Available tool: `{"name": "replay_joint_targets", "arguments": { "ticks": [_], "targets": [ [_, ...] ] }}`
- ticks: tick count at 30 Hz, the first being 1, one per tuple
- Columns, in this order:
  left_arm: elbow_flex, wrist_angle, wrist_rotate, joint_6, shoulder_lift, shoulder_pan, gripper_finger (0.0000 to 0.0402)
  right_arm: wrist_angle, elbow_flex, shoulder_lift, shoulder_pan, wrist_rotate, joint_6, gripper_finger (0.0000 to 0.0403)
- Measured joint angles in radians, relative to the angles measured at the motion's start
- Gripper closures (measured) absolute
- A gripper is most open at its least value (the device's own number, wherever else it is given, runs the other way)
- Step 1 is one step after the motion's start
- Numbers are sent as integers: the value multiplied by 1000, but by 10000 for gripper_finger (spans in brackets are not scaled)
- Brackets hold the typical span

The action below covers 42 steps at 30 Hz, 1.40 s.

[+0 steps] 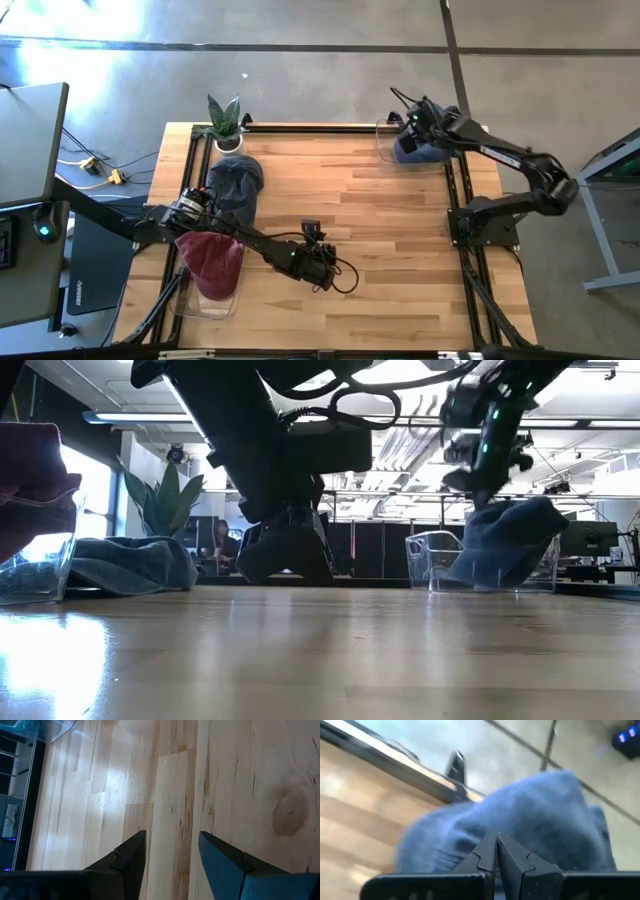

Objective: Pick & Place hat
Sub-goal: Put the top dark blue cap into the top transparent bin, then put the dark blue cap into the top transparent bin

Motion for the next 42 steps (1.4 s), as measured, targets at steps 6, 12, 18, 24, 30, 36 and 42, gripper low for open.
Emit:
{"name": "replay_joint_targets", "arguments": {
  "ticks": [6,12,18,24,30,36,42],
  "targets": [
    [0,0,-1,0,0,0,227,12,-31,-150,227,-4,3,398],
    [0,-5,-4,0,0,0,227,134,-222,-262,517,-64,90,397],
    [0,-111,-41,-23,-16,-6,227,467,-480,-287,788,-153,192,399],
    [-2,-284,-70,-107,-127,-33,227,851,-619,-211,1020,-178,229,401],
    [10,-432,61,-189,-301,-60,227,977,-626,-107,1156,-123,229,401],
    [72,-798,192,-464,-463,-29,227,1082,-625,-17,1198,-72,207,395],
    [20,-1053,280,-673,-555,164,242,1123,-625,-4,1195,-80,200,399]
  ]
}}
